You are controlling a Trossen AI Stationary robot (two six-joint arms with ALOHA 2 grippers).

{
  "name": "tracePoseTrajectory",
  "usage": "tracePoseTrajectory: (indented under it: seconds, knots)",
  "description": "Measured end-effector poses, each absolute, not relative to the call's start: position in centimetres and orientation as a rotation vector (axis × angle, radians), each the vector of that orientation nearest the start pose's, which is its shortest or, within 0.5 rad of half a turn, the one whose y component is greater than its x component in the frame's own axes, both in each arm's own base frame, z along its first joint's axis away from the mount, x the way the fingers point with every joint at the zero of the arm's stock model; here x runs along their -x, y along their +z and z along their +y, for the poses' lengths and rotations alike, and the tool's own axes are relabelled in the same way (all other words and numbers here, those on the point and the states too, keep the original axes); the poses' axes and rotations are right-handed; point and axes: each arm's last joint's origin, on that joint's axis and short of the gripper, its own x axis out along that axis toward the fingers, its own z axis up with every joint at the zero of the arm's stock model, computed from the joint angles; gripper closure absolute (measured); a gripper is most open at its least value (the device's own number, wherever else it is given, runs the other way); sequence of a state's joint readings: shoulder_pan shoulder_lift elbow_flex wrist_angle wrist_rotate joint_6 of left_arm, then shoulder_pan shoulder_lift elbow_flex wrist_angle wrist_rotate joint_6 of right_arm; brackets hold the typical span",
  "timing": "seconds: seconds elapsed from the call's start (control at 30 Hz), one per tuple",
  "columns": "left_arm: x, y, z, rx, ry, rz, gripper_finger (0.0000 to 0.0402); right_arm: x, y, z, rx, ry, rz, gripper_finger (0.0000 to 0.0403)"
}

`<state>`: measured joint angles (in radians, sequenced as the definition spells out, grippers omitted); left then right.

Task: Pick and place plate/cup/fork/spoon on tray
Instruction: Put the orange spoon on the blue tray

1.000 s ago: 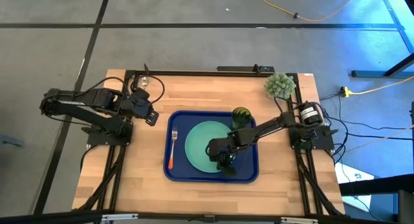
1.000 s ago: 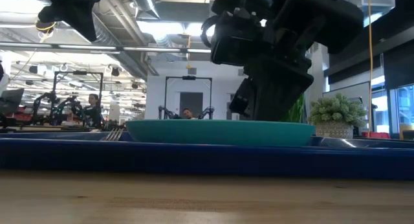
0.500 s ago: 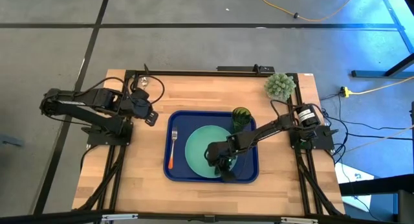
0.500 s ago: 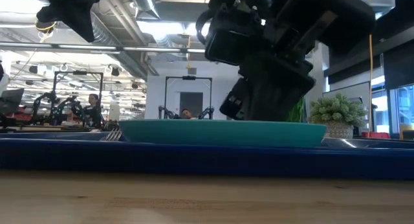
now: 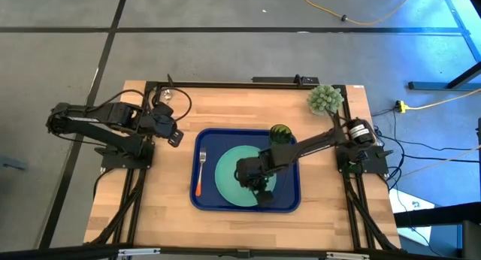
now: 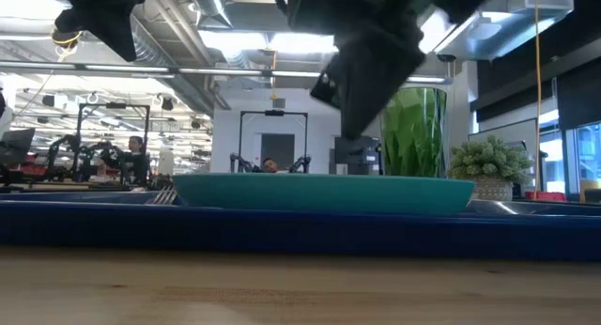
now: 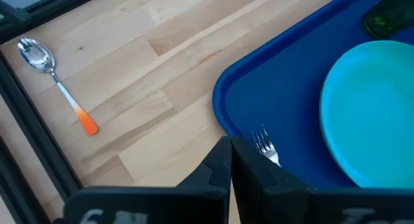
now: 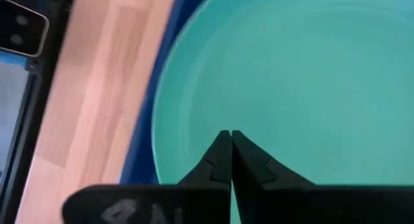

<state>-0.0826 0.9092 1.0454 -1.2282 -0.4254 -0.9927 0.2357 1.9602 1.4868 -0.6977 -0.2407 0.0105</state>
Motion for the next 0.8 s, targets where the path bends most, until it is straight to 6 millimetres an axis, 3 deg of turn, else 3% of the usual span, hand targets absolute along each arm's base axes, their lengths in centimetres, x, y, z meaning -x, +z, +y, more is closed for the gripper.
tracePoseTrajectory:
  seconds: [0.47, 0.8]
  knots:
    - [-13.4, 32.0, 0.1, 0.572, 0.782, 0.835, 0.0401, -39.1, 31.5, 7.4, 0.104, 0.13, 1.228, 0.0401]
    - [-12.9, 31.7, 0.3, 0.556, 0.855, 0.871, 0.0389, -37.6, 37.3, 4.9, 0.118, -0.136, 1.181, 0.0401]
